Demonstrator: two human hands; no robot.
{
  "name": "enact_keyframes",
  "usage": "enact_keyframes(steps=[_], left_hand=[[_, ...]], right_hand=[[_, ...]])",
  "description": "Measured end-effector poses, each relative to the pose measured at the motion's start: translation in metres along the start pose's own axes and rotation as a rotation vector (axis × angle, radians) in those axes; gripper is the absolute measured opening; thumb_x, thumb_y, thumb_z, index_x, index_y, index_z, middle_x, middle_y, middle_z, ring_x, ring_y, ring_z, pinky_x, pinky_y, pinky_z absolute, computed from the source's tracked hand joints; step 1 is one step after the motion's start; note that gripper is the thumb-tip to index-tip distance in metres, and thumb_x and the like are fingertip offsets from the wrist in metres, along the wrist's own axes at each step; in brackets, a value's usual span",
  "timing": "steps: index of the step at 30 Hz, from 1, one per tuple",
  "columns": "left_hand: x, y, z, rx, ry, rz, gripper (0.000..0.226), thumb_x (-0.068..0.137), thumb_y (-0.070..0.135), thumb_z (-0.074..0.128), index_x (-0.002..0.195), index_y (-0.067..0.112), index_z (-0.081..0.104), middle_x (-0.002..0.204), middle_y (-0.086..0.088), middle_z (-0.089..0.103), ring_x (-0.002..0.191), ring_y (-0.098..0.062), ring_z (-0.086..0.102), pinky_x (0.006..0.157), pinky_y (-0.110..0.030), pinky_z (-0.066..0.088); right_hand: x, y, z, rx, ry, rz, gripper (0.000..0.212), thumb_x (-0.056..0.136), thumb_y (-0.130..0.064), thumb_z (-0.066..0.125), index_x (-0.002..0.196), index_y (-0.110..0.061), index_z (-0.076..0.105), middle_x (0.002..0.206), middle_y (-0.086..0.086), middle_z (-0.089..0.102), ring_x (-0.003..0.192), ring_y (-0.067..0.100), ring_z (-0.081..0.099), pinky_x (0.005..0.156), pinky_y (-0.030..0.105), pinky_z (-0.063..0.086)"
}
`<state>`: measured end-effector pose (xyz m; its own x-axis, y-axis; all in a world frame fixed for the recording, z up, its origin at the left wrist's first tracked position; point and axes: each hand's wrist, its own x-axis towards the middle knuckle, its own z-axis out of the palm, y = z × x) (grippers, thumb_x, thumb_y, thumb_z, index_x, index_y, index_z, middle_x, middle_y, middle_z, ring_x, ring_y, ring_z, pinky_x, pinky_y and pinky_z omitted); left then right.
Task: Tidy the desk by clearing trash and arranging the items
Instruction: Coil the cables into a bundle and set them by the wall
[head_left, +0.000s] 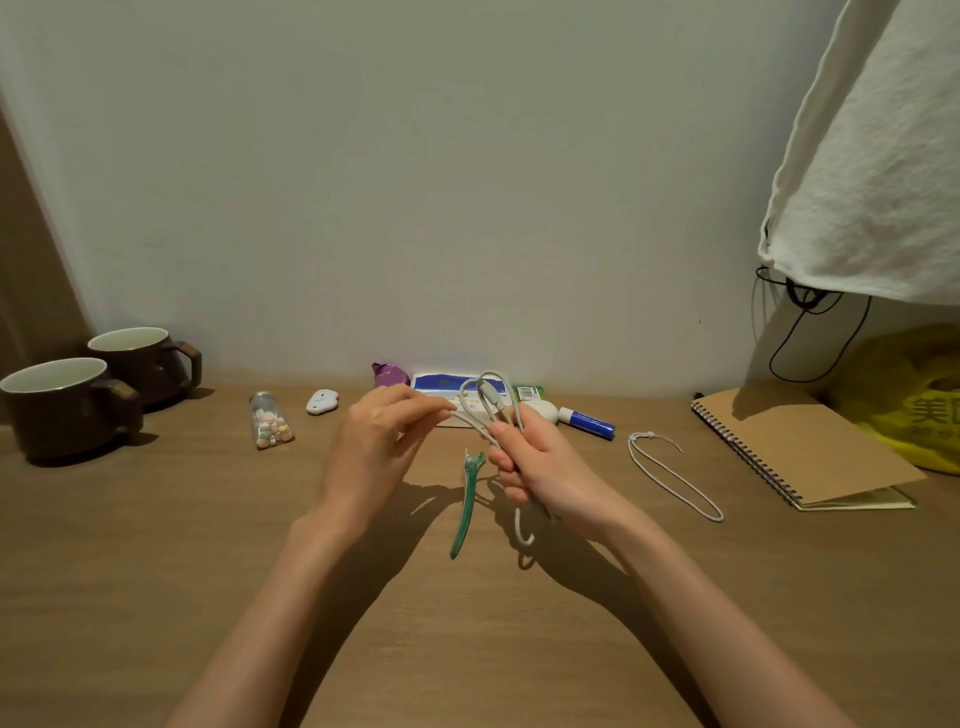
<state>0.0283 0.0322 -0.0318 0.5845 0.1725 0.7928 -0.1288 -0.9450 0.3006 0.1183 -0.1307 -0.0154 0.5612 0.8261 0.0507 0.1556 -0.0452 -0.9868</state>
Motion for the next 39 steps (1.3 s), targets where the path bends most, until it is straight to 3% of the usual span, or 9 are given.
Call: enact_keyframes(steps=[4, 7, 11, 15, 19, 23, 27, 32, 39], left_hand=[[-0.001, 0.009, -0.001, -0.058, 0.044, -0.135, 0.020, 0.083, 0.025, 0.065, 0.099, 0.017, 0.073, 0.083, 0.006, 0.073, 0.069, -0.002, 0.063, 0.063, -0.018, 0.051], [-0.002, 0.013, 0.001, -0.128, 0.054, -0.292, 0.020, 0.083, 0.023, 0.066, 0.102, 0.018, 0.072, 0.078, 0.016, 0.067, 0.066, 0.003, 0.063, 0.062, -0.011, 0.050], [-0.001, 0.018, 0.003, -0.213, 0.036, -0.389, 0.019, 0.086, 0.024, 0.063, 0.103, 0.020, 0.071, 0.080, 0.016, 0.068, 0.069, 0.004, 0.065, 0.062, -0.013, 0.052], [0.001, 0.024, 0.002, -0.275, 0.010, -0.474, 0.015, 0.088, 0.029, 0.060, 0.098, 0.026, 0.071, 0.080, 0.015, 0.072, 0.060, 0.002, 0.061, 0.058, -0.021, 0.052], [0.006, 0.020, -0.005, -0.531, -0.239, -0.720, 0.015, 0.087, 0.030, 0.062, 0.096, 0.023, 0.071, 0.081, 0.008, 0.075, 0.071, 0.005, 0.064, 0.071, -0.021, 0.049], [0.010, 0.018, -0.019, -0.913, -0.537, -0.944, 0.033, 0.072, 0.026, 0.070, 0.099, 0.007, 0.071, 0.088, -0.003, 0.074, 0.055, -0.002, 0.052, 0.056, -0.014, 0.048], [0.009, 0.018, -0.020, -1.060, -0.668, -0.981, 0.026, 0.071, 0.013, 0.069, 0.095, 0.003, 0.072, 0.093, -0.011, 0.073, 0.060, -0.007, 0.062, 0.060, -0.016, 0.054], [0.011, 0.023, -0.016, -1.233, -0.462, -1.131, 0.012, 0.067, 0.011, 0.068, 0.073, 0.008, 0.077, 0.069, -0.004, 0.069, 0.057, -0.006, 0.065, 0.054, -0.013, 0.054], [0.014, 0.026, -0.009, -1.427, -0.184, -1.363, 0.012, 0.066, 0.013, 0.071, 0.057, 0.005, 0.073, 0.069, -0.012, 0.071, 0.055, -0.012, 0.069, 0.046, -0.017, 0.054]], right_hand=[[-0.001, 0.001, 0.001, -0.057, -0.036, -0.005, 0.017, 0.102, -0.026, 0.037, 0.103, -0.011, 0.044, 0.065, -0.004, 0.042, 0.047, 0.005, 0.039, 0.046, 0.019, 0.045], [-0.004, -0.001, 0.003, -0.106, -0.006, -0.009, 0.024, 0.101, -0.029, 0.037, 0.108, -0.007, 0.044, 0.065, -0.005, 0.042, 0.048, 0.005, 0.037, 0.043, 0.017, 0.038], [-0.004, 0.000, 0.003, -0.308, 0.070, -0.103, 0.028, 0.101, -0.032, 0.040, 0.109, -0.009, 0.051, 0.072, -0.001, 0.044, 0.056, 0.006, 0.040, 0.045, 0.011, 0.035], [-0.003, 0.001, -0.001, -0.309, 0.050, -0.102, 0.024, 0.101, -0.031, 0.040, 0.101, -0.016, 0.058, 0.065, -0.003, 0.043, 0.051, 0.006, 0.040, 0.044, 0.016, 0.036], [-0.003, 0.003, -0.008, -0.342, 0.073, -0.081, 0.022, 0.101, -0.031, 0.039, 0.093, -0.018, 0.056, 0.062, -0.005, 0.043, 0.048, 0.005, 0.039, 0.043, 0.017, 0.036], [-0.001, 0.005, -0.016, -0.437, 0.150, -0.122, 0.021, 0.101, -0.030, 0.040, 0.089, -0.022, 0.057, 0.062, -0.007, 0.044, 0.050, 0.002, 0.039, 0.045, 0.014, 0.033], [0.001, 0.006, -0.015, -0.452, 0.191, -0.152, 0.020, 0.101, -0.029, 0.041, 0.088, -0.025, 0.056, 0.063, -0.007, 0.045, 0.051, 0.002, 0.040, 0.048, 0.016, 0.033], [0.000, 0.005, -0.013, -0.432, 0.131, -0.138, 0.020, 0.101, -0.029, 0.041, 0.090, -0.023, 0.058, 0.065, -0.006, 0.045, 0.050, 0.001, 0.039, 0.045, 0.012, 0.032], [-0.006, 0.002, -0.002, -0.504, 0.046, -0.120, 0.022, 0.101, -0.029, 0.039, 0.101, -0.017, 0.058, 0.069, -0.011, 0.045, 0.055, -0.001, 0.045, 0.051, 0.011, 0.035]])
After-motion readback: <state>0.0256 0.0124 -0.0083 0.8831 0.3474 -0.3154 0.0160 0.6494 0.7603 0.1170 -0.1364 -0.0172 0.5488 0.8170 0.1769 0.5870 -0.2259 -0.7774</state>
